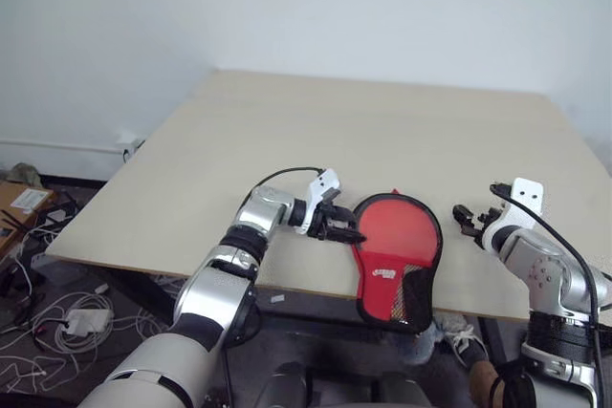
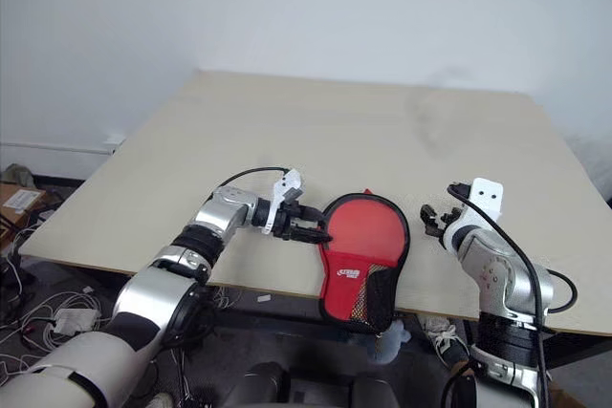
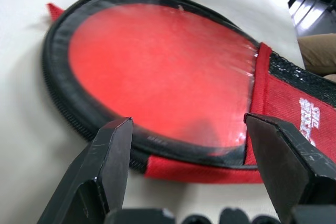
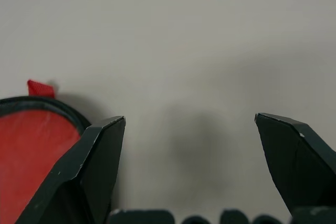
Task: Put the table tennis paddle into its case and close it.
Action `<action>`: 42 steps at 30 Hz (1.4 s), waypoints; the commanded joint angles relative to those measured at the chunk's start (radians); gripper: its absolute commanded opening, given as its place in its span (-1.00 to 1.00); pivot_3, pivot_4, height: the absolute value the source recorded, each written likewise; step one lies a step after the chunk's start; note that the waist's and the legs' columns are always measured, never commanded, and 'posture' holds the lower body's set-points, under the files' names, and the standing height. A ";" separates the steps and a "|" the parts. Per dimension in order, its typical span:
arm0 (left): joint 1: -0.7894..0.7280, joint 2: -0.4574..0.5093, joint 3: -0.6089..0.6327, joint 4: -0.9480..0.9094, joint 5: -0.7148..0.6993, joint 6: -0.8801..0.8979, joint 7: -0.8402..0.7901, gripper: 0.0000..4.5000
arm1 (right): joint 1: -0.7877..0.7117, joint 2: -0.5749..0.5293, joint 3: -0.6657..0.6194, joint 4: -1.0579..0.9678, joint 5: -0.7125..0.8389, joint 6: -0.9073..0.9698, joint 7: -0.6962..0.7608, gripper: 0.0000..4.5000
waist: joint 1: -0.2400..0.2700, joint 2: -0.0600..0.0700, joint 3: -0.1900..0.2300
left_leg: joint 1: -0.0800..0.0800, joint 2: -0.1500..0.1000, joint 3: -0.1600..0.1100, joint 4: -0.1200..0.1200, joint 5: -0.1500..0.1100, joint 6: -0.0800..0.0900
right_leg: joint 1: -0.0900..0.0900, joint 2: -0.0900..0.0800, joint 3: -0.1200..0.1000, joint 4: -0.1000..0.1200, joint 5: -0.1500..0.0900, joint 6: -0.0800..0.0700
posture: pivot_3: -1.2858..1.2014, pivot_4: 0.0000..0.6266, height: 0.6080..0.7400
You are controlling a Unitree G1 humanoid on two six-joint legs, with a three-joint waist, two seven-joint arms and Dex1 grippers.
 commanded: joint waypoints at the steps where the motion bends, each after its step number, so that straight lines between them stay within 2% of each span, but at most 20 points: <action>1: 0.007 0.008 0.019 -0.059 -0.020 0.000 0.028 0.59 | -0.037 -0.017 0.045 0.003 0.016 -0.005 0.057 0.91 | -0.004 0.000 0.000 | 0.000 0.000 0.000 0.000 0.000 0.000 | 0.000 0.000 0.000 0.000 0.000 0.000 | 0.03 -1.00 1.00; 13: 0.079 0.062 0.050 -0.198 -0.062 0.074 0.081 0.59 | -0.086 0.018 0.193 0.117 0.008 -0.054 0.185 0.91 | -0.029 0.001 0.000 | 0.000 -0.001 -0.001 0.000 0.000 0.000 | -0.002 0.000 0.000 0.005 0.000 0.001 | 0.03 -1.00 1.00; 17: 0.089 0.069 0.040 -0.214 -0.057 0.081 0.099 0.59 | -0.069 0.004 0.238 0.139 -0.016 -0.054 0.204 0.50 | -0.029 0.001 0.000 | 0.000 -0.001 0.000 0.000 0.000 0.000 | -0.003 0.000 0.001 0.007 -0.001 0.001 | 0.03 -1.00 1.00; 23: 0.106 0.091 0.039 -0.237 -0.060 0.098 0.104 0.59 | -0.052 0.031 0.246 0.104 0.004 -0.073 0.229 -0.44 | -0.033 0.001 0.000 | 0.000 0.000 0.000 -0.001 0.000 0.000 | -0.004 0.001 0.001 0.009 -0.003 0.004 | 0.03 -1.00 1.00; 27: 0.111 0.084 0.031 -0.243 -0.056 0.108 0.112 0.59 | -0.059 0.054 0.208 0.119 0.006 -0.085 0.209 -0.95 | -0.033 0.001 0.000 | 0.000 0.001 0.000 -0.001 0.000 0.000 | -0.005 0.002 0.002 0.009 -0.003 0.004 | 0.03 -1.00 1.00; 31: 0.100 0.081 0.029 -0.231 -0.054 0.107 0.115 0.59 | -0.069 0.089 0.157 0.106 0.011 -0.119 0.178 -0.98 | -0.033 0.001 0.000 | 0.000 0.001 0.000 -0.001 0.000 0.000 | -0.005 0.001 0.002 0.009 -0.003 0.004 | 0.03 -1.00 1.00; 37: 0.098 0.085 0.031 -0.233 -0.059 0.114 0.107 0.59 | -0.152 0.142 0.026 0.160 -0.015 -0.235 0.017 -0.98 | -0.031 0.001 0.000 | 0.000 0.000 0.000 -0.001 0.001 -0.001 | -0.006 0.001 0.002 0.010 -0.002 0.004 | 0.03 -1.00 1.00; 42: 0.098 0.081 0.029 -0.230 -0.061 0.118 0.100 0.59 | -0.261 0.115 -0.085 0.270 -0.044 -0.353 -0.149 -0.98 | -0.027 0.002 0.001 | -0.001 -0.001 0.000 -0.001 0.001 -0.001 | -0.006 0.000 0.002 0.010 -0.001 0.001 | 0.03 -1.00 1.00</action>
